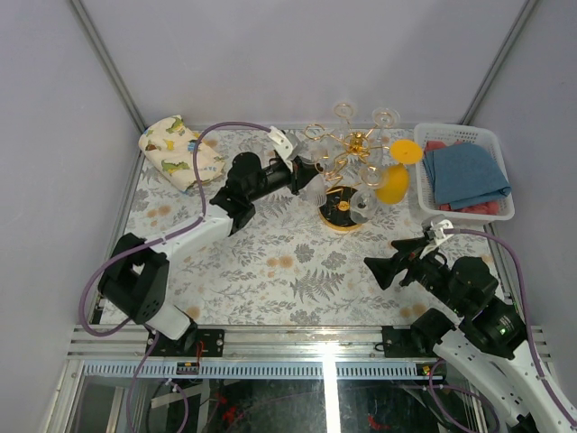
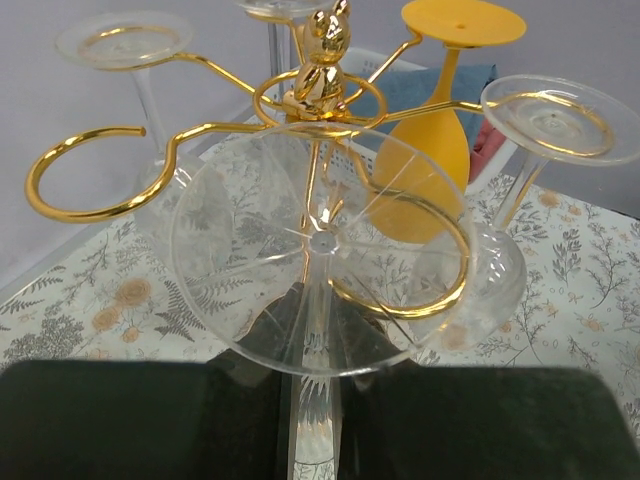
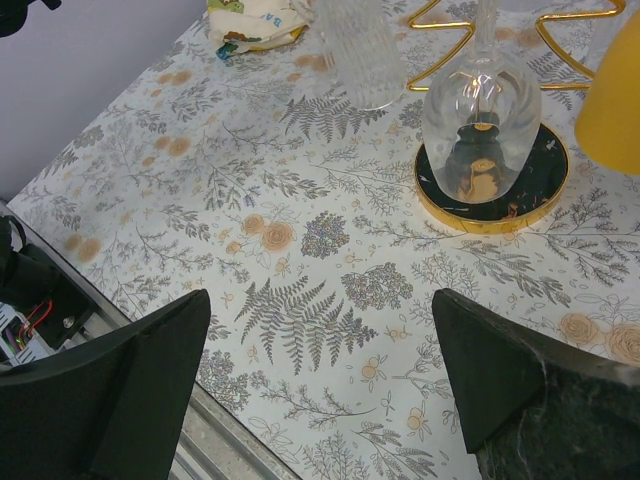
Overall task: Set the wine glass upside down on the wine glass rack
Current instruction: Turn the wine glass upside down at the wine rack.
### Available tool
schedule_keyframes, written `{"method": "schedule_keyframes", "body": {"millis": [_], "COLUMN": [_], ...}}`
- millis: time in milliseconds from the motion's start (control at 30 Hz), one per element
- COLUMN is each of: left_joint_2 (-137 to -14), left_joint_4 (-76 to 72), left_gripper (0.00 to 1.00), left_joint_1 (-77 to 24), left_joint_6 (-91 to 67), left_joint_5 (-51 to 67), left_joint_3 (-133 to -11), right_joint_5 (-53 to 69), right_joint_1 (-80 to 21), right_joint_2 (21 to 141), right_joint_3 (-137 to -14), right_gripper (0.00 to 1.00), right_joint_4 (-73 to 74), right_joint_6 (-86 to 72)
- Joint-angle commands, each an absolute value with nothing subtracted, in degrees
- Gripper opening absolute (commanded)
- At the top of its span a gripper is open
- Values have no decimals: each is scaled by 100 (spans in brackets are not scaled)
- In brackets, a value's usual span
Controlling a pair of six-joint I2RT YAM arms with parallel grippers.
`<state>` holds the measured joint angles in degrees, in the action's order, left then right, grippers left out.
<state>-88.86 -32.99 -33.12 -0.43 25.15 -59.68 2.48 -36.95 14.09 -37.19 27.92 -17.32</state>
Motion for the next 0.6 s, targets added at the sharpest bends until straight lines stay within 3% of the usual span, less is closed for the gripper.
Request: {"method": "schedule_keyframes", "body": {"millis": [0, 333, 567], "left_joint_2": [-8691, -7295, -6395], "left_joint_4": [-3170, -1791, -825], "left_gripper": [0, 0, 0], "left_joint_1": [-3247, -3251, -3261], "left_joint_6": [-46, -505, -1005], "left_joint_5": [2368, 1852, 2564], "left_joint_3": [-6058, -5055, -4544], "right_joint_5": [268, 664, 1276], "right_joint_1": [-3665, -3666, -3665], "right_joint_2": [1452, 2514, 3359], "right_joint_3": [-3832, -4138, -3978], "right_gripper": [99, 100, 99], "right_joint_4": [2492, 1119, -629], "right_joint_6": [-1586, -489, 117]}}
